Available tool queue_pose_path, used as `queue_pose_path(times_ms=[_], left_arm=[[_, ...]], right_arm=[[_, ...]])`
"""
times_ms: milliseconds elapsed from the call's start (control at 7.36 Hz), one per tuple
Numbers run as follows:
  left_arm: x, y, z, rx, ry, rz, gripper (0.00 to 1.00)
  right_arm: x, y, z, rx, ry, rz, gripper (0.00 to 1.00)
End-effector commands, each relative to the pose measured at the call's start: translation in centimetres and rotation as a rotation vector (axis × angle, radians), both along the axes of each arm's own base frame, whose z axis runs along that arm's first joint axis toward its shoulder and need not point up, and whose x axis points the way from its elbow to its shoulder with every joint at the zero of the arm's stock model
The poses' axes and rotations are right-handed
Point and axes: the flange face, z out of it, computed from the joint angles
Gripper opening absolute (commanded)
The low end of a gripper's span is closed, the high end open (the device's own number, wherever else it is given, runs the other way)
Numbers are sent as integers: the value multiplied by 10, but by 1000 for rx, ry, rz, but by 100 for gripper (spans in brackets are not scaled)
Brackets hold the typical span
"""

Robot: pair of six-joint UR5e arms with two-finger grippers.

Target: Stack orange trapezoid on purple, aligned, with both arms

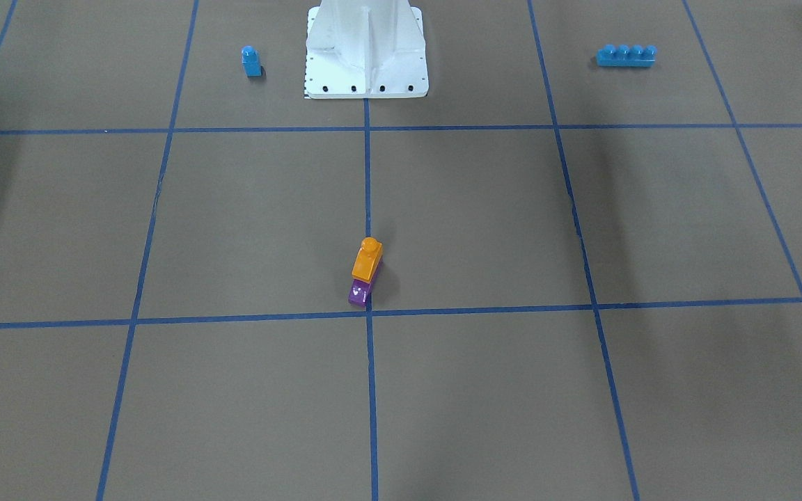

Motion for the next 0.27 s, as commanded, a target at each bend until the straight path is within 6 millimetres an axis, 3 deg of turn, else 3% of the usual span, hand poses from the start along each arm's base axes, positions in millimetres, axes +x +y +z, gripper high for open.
queue_pose_path(times_ms=[0, 136], left_arm=[[0, 1, 1, -1, -1, 0, 100], [0, 0, 1, -1, -1, 0, 100]], right_arm=[[-1, 0, -2, 3, 0, -1, 100], [0, 0, -2, 3, 0, 0, 100]])
